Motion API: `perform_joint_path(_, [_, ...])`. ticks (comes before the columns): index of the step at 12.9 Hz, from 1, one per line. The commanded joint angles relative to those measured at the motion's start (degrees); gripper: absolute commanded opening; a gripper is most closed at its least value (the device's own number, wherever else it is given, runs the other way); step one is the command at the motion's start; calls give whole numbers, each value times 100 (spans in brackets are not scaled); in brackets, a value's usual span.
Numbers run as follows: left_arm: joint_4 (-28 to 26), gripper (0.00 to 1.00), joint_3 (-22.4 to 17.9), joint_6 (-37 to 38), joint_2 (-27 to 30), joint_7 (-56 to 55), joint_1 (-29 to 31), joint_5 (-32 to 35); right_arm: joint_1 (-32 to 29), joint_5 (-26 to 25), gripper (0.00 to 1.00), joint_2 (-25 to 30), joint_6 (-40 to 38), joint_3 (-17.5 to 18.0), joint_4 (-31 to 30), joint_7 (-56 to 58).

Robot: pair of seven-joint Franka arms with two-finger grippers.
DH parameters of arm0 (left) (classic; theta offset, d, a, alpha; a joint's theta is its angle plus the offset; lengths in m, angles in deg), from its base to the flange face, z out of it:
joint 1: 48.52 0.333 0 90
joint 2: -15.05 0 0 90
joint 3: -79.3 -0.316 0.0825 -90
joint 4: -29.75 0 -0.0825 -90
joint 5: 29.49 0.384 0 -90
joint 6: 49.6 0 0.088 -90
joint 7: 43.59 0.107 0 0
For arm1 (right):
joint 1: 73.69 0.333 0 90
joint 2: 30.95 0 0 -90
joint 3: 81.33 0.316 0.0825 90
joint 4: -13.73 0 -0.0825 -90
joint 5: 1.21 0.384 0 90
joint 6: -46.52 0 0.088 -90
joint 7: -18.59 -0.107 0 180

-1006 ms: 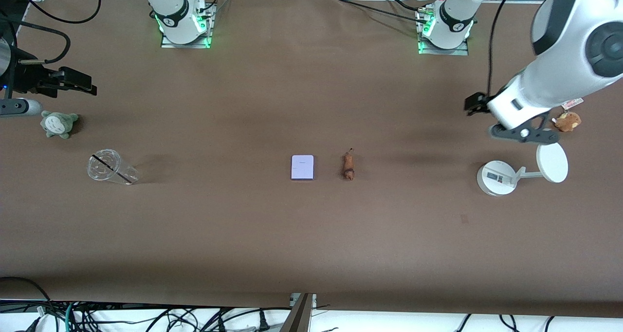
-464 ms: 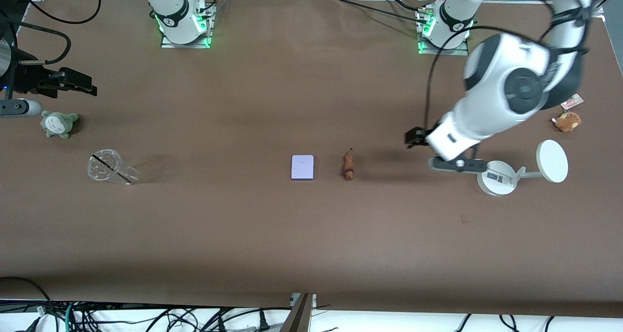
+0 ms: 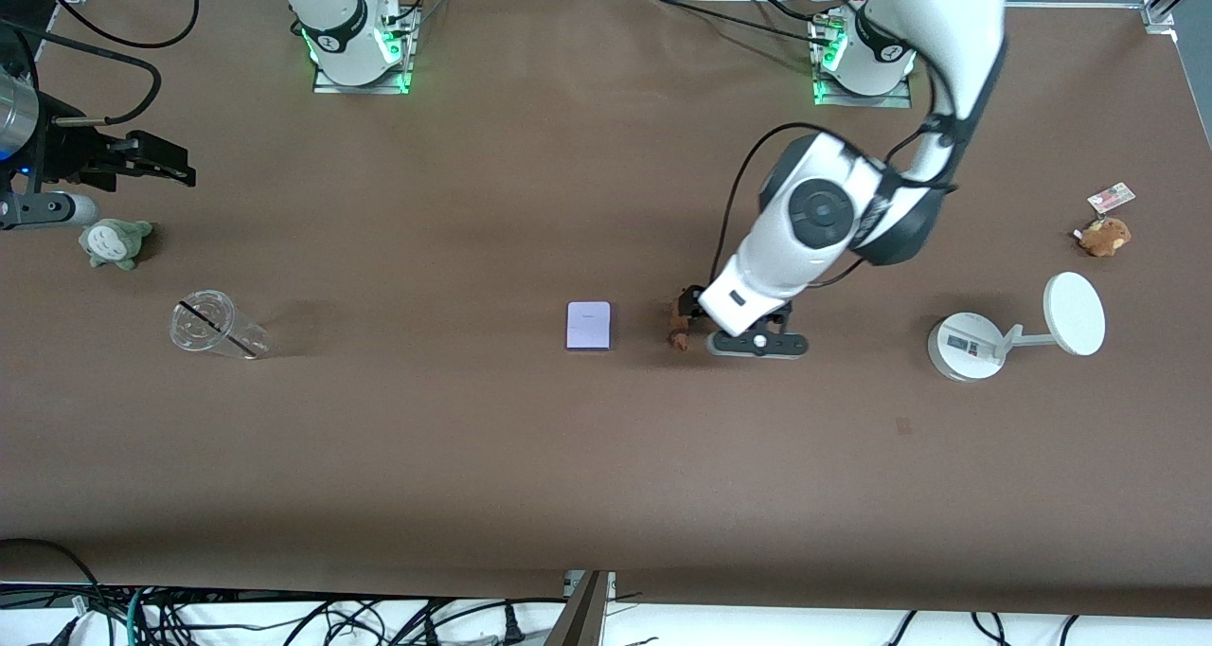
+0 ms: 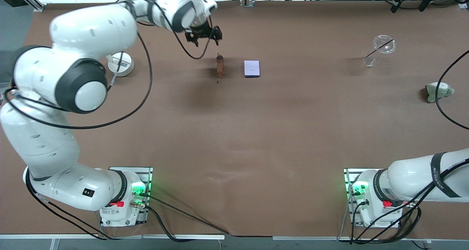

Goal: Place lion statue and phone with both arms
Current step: 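Reach the left gripper down over the brown lion statue, then grasp the lion with the left gripper while the right gripper reaches the phone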

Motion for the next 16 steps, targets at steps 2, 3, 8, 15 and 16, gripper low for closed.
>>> perform_joint_path(2, [101,100,-56,-514,-617,-843,-370,1143,24,-81,100,-38,-99,11,132,-63])
perform_joint_path(3, [119,100,-56,-689,-732,-1001,-440,1171,24,-81,100,-38,-108,11,132,-63])
perform_joint_path(8, [137,100,-74,-911,-979,-1161,-493,1286,15,-81,100,-38,-125,11,124,-55])
perform_joint_path(15, [189,6,-56,-456,-760,-1135,-449,1277,24,-72,100,-38,-134,11,124,-55])
perform_joint_path(16, [189,2,-73,-202,-594,-1117,-432,1277,15,-72,100,-38,-143,11,124,-63])
